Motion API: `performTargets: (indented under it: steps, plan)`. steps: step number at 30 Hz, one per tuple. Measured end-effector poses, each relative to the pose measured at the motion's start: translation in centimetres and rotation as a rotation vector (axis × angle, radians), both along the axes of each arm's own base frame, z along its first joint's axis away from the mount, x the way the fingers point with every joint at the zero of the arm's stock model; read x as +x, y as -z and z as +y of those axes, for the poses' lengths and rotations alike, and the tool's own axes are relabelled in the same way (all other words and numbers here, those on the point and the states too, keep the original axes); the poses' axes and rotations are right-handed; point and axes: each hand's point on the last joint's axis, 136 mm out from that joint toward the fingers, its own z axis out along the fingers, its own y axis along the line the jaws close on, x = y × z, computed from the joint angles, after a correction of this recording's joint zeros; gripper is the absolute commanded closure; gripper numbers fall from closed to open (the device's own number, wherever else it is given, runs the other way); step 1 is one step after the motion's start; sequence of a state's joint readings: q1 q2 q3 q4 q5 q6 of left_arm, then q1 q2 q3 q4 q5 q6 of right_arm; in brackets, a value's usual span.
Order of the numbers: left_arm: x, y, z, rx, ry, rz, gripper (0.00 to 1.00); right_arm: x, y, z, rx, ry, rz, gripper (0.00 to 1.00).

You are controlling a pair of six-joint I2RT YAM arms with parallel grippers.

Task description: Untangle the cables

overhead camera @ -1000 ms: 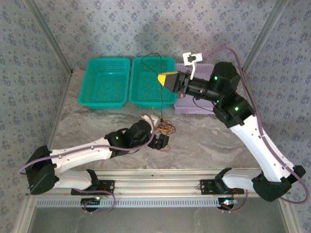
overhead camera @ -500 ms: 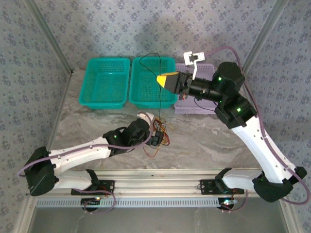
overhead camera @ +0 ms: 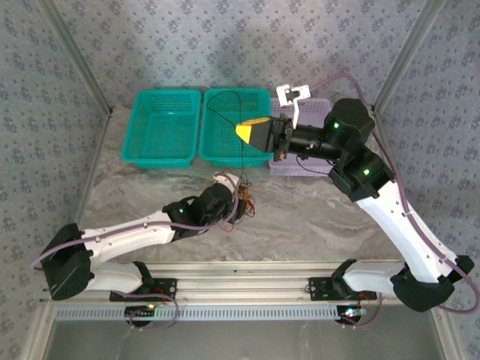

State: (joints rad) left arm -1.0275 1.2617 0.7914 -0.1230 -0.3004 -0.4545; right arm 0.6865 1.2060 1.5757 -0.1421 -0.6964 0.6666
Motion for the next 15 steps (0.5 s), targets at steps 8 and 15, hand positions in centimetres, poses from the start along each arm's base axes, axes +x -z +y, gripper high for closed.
performTargets:
  steps: [8,15]
  plan:
    - [-0.1,0.2,0.5,-0.015,0.002,0.003,1.0,-0.5,-0.4,-1.8,-0.012,0.069,-0.02,1.0]
    - [-1.5,-1.3,3.2,-0.046,-0.012,-0.006,1.0,1.8,-0.7,-8.8,-0.063,0.431,-0.085,1.0]
